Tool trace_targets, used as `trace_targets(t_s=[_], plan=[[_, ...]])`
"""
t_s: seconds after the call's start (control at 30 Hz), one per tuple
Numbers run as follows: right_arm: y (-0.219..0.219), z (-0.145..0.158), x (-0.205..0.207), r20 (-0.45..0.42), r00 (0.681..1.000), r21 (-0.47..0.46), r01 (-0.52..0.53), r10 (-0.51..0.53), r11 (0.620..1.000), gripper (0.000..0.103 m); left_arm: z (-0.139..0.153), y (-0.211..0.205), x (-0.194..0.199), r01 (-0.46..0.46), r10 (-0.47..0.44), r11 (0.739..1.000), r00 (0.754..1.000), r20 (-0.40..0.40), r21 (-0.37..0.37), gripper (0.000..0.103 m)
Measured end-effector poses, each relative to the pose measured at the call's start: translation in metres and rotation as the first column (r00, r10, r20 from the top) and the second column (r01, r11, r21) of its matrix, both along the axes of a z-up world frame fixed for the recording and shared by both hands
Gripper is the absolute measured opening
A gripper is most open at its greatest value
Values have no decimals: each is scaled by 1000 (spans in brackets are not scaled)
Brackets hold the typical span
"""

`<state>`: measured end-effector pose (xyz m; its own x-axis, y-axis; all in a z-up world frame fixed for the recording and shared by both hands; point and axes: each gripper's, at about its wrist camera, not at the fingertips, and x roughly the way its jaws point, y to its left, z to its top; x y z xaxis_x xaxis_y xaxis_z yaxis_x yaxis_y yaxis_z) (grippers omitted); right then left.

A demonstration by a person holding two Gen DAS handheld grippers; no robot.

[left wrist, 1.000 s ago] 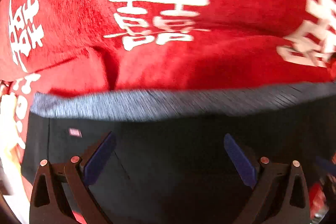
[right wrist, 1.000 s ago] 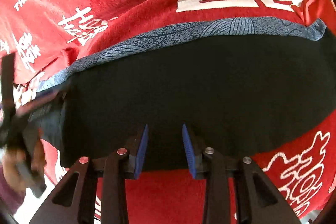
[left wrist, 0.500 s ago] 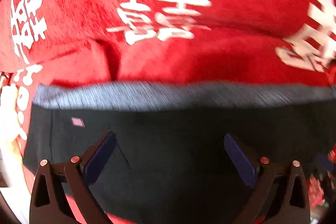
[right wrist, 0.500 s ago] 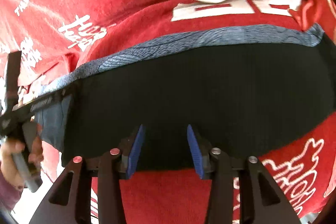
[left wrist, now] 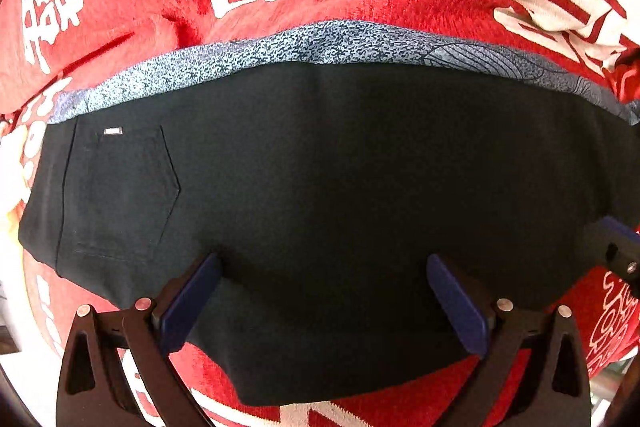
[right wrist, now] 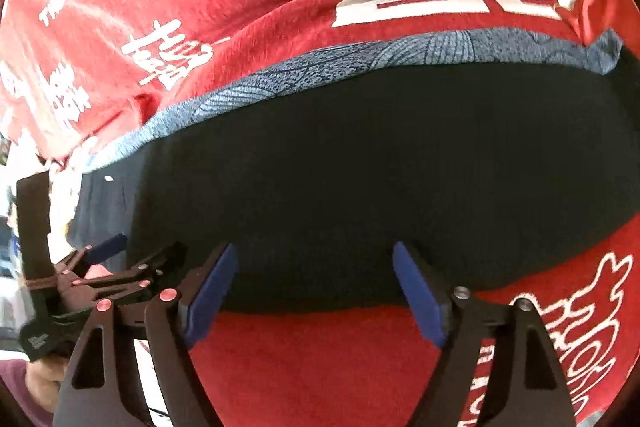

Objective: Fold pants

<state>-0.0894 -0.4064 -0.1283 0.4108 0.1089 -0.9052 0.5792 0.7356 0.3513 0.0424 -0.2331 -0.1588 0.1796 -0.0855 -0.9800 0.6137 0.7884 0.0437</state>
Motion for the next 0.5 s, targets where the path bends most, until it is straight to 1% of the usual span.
trace_targets(t_s=[0.13,0.23,0.37,0.4,0.43,0.5], plan=[[-11,-1,-6,33,999,92,10,-13,996,82,2,0,-3,-18,18,999,1000,23,28,103],[-12,-1,-8,47,999,110,7,-12,994,82,1,-2,-3,-23,22,999,999,35,43,103],[-13,-3,-12,66,997,125,33,-41,992,83,3,-5,-6,-20,16,998,999,49,65,103],[-15,-4,-12,70,996,135,39,-49,990,83,3,-5,-6,-19,16,997,999,52,69,103],[-16,-4,-12,77,996,149,41,-53,988,86,3,-6,-6,-20,16,997,998,55,73,103],[-18,-5,-10,82,996,169,17,-31,985,88,3,-6,-8,-25,20,997,998,61,78,103]])
